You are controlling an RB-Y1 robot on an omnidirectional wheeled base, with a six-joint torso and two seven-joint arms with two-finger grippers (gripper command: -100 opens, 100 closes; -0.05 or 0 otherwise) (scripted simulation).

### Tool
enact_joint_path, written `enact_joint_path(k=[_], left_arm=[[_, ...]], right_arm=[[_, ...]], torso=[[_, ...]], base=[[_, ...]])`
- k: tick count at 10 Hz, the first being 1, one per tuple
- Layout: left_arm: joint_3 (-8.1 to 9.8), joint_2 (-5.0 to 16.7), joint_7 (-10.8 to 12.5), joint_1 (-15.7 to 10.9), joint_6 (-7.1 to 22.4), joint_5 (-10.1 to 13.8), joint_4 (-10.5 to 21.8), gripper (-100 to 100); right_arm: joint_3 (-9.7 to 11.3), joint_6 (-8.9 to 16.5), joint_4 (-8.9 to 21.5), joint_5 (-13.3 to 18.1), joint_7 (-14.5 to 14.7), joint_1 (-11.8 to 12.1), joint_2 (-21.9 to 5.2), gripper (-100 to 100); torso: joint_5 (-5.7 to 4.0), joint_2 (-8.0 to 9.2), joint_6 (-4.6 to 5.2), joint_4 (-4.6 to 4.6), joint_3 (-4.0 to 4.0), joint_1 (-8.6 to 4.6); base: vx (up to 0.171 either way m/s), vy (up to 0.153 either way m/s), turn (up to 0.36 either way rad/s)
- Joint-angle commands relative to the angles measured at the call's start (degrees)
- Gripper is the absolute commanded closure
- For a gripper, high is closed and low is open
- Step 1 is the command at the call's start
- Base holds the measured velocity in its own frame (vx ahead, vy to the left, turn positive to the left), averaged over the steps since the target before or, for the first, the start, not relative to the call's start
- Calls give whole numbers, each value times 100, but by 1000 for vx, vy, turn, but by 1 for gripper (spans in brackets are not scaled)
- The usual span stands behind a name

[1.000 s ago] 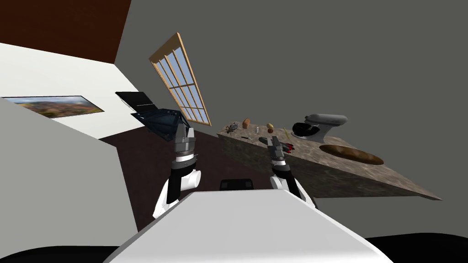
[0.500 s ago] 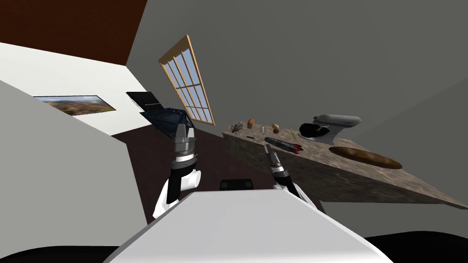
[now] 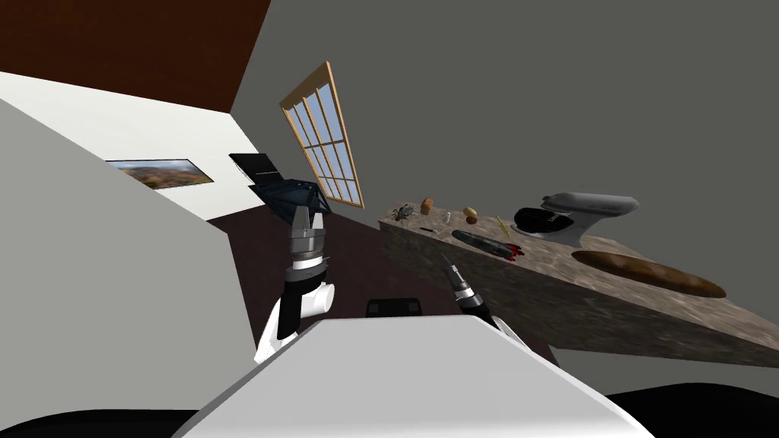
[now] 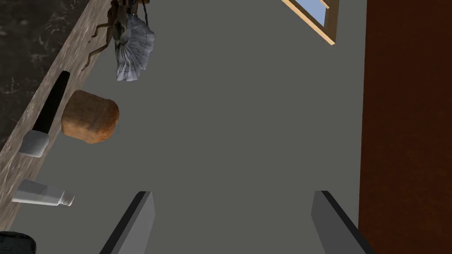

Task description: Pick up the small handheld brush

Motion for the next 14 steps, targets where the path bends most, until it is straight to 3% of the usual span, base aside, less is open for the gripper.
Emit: enact_joint_path(k=[1, 3, 4, 5, 7, 8, 9, 10, 13, 14], left_arm=[[0, 0, 0, 0, 0, 0, 0, 0], [0, 0, 0, 0, 0, 0, 0, 0], [1, 0, 0, 0, 0, 0, 0, 0], [0, 0, 0, 0, 0, 0, 0, 0], [0, 0, 0, 0, 0, 0, 0, 0], [-1, 0, 0, 0, 0, 0, 0, 0], [0, 0, 0, 0, 0, 0, 0, 0], [1, 0, 0, 0, 0, 0, 0, 0], [1, 1, 0, 0, 0, 0, 0, 0], [1, 1, 0, 0, 0, 0, 0, 0]], right_arm=[[85, -47, 286, 73, 94, 56, -250, -100], [85, -47, 407, 73, 94, 56, -250, -100], [173, -93, 648, 152, 188, 127, -457, -100], [173, -93, 727, 152, 188, 127, -457, -100], [349, -171, 1226, 329, 378, 264, -835, -100], [349, -171, 1389, 329, 378, 264, -875, -100], [349, -171, 1389, 329, 378, 264, -875, -100], [436, -201, 1590, 428, 472, 331, -1088, -100], [436, -201, 1727, 428, 472, 331, -1088, -100], [522, -227, 1942, 532, 566, 397, -1305, -100]], torso=[[0, 0, 0, 0, 0, 0], [-2, -1, 1, -1, -1, -5], [-5, 3, 1, 0, 1, -22], [-4, 3, -2, 1, 2, -13], [-2, -4, -1, -1, -2, -3], [3, -9, 0, -2, -5, 20], [4, -11, 1, -3, -7, 16], [-2, -5, 1, -1, -3, -11], [-5, 1, 1, 0, 0, -26], [-8, 9, 2, 2, 5, -38]], base=[[30, 103, 121], [17, 64, 21], [12, 76, 140], [30, 82, 67], [47, 138, 148], [62, 147, 67], [34, 57, -11], [53, 84, 141], [21, 32, 20], [22, 69, 180]])
